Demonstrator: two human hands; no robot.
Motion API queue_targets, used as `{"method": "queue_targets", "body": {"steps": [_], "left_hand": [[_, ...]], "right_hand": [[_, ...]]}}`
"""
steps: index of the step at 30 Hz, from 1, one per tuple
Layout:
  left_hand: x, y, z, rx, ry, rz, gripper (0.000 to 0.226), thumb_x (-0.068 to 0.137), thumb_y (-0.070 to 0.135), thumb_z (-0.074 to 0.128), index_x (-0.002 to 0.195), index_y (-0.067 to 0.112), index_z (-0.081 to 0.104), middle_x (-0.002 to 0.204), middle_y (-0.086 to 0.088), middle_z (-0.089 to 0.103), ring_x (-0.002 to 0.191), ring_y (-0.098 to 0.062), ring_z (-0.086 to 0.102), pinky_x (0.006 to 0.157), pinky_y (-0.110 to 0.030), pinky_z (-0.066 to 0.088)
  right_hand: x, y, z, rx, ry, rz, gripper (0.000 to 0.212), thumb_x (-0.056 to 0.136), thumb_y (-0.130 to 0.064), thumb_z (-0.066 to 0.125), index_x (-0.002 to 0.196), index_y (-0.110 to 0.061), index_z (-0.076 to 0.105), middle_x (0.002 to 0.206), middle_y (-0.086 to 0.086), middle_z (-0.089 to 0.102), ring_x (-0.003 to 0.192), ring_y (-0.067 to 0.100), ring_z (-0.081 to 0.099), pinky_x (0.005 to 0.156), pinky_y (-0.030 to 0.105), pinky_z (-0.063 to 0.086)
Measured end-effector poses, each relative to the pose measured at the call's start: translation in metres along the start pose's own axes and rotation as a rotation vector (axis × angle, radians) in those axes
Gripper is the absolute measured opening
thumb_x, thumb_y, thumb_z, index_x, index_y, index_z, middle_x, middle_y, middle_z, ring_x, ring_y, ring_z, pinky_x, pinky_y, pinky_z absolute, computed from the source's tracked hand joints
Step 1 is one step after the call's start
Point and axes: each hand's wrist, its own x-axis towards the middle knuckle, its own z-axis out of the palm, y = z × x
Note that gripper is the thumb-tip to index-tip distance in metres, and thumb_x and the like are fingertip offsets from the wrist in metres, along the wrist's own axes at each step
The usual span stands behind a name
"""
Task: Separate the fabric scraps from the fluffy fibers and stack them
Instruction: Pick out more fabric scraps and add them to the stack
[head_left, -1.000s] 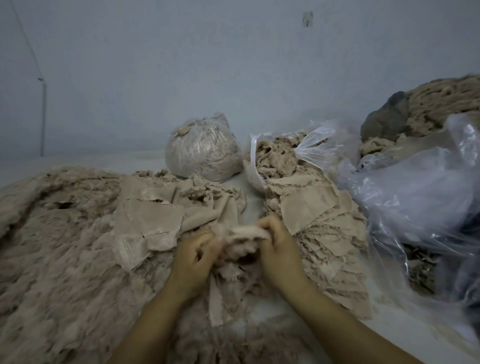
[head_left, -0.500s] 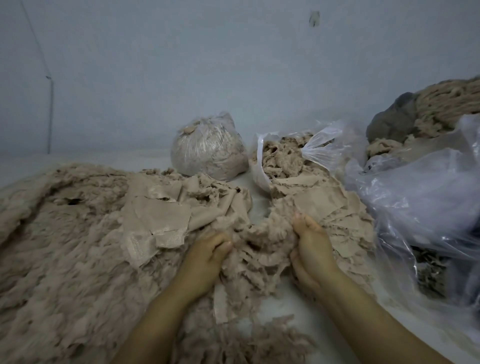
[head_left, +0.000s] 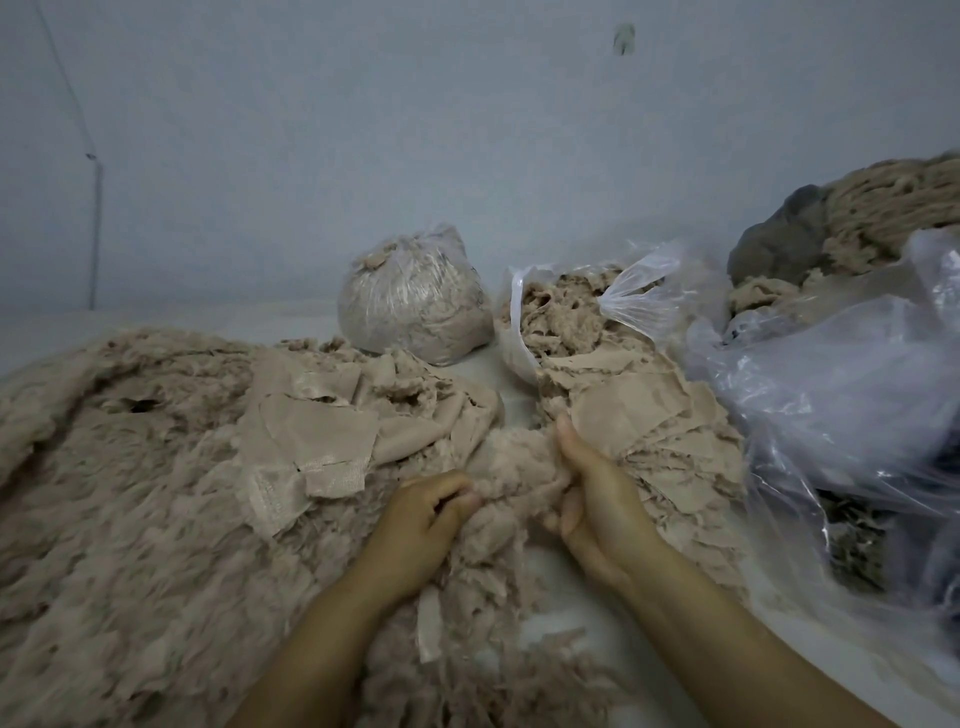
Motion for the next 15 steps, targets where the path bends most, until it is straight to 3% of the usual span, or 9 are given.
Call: {"method": "queue_targets", "body": {"steps": [2, 4, 6, 9, 12, 14, 15], "left_hand": [[0.000, 0.000, 0.000, 0.020, 0.001, 0.026, 0.017, 0.084, 0.025, 0.051, 0.067, 0.024, 0.056, 0.063, 0.012, 0.051, 0.063, 0.000, 0.048, 0.060, -0.014, 0.034], [-0.002, 0.001, -0.001, 0.104, -0.026, 0.074, 0.015, 0.085, 0.023, 0.055, 0.071, 0.022, 0.061, 0.065, 0.016, 0.052, 0.068, 0.004, 0.050, 0.064, -0.009, 0.033], [-0.002, -0.004, -0.001, 0.231, -0.071, 0.062, 0.020, 0.090, 0.020, 0.059, 0.071, 0.016, 0.062, 0.065, 0.015, 0.050, 0.068, 0.003, 0.049, 0.069, -0.017, 0.032], [-0.003, -0.008, -0.002, 0.292, -0.113, 0.021, 0.029, 0.093, 0.028, 0.057, 0.065, 0.019, 0.054, 0.063, 0.010, 0.049, 0.063, -0.001, 0.046, 0.072, -0.026, 0.029], [-0.006, 0.002, 0.000, 0.345, -0.074, 0.033, 0.036, 0.082, 0.065, 0.046, 0.067, 0.032, 0.044, 0.065, 0.015, 0.046, 0.068, 0.006, 0.045, 0.073, -0.021, 0.029], [-0.007, 0.007, 0.004, 0.355, -0.034, 0.007, 0.042, 0.071, 0.077, 0.047, 0.093, 0.041, 0.049, 0.088, 0.025, 0.049, 0.087, 0.014, 0.042, 0.082, -0.019, 0.031], [-0.007, 0.010, 0.007, 0.344, -0.021, -0.015, 0.053, 0.071, 0.072, 0.055, 0.112, 0.038, 0.051, 0.101, 0.025, 0.050, 0.095, 0.013, 0.042, 0.087, -0.021, 0.034]], "right_hand": [[-0.004, -0.001, -0.001, -0.233, -0.109, 0.062, 0.041, 0.082, -0.039, 0.067, 0.099, -0.002, 0.071, 0.097, 0.020, 0.072, 0.086, 0.029, 0.071, 0.080, 0.040, 0.057], [-0.004, 0.001, 0.000, -0.363, -0.028, 0.001, 0.020, 0.086, -0.025, 0.067, 0.081, -0.006, 0.069, 0.082, 0.018, 0.069, 0.068, 0.024, 0.066, 0.064, 0.030, 0.054], [0.000, 0.002, -0.003, -0.294, 0.157, -0.117, 0.023, 0.091, -0.019, 0.062, 0.070, -0.008, 0.061, 0.071, 0.016, 0.062, 0.064, 0.025, 0.057, 0.065, 0.035, 0.049], [0.002, -0.005, -0.006, -0.066, 0.260, -0.231, 0.032, 0.095, -0.015, 0.056, 0.065, -0.010, 0.048, 0.059, 0.008, 0.051, 0.059, 0.022, 0.049, 0.062, 0.036, 0.045], [0.003, -0.003, -0.006, -0.083, 0.296, -0.286, 0.021, 0.095, -0.015, 0.056, 0.076, -0.006, 0.050, 0.067, 0.012, 0.051, 0.063, 0.025, 0.047, 0.065, 0.039, 0.044], [0.002, -0.002, -0.003, -0.133, 0.259, -0.277, 0.005, 0.095, -0.010, 0.055, 0.091, -0.007, 0.057, 0.079, 0.013, 0.060, 0.069, 0.025, 0.056, 0.065, 0.038, 0.049], [0.002, -0.003, -0.001, -0.156, 0.212, -0.254, 0.012, 0.095, -0.006, 0.051, 0.099, -0.011, 0.061, 0.079, 0.009, 0.064, 0.068, 0.021, 0.059, 0.061, 0.035, 0.051]]}}
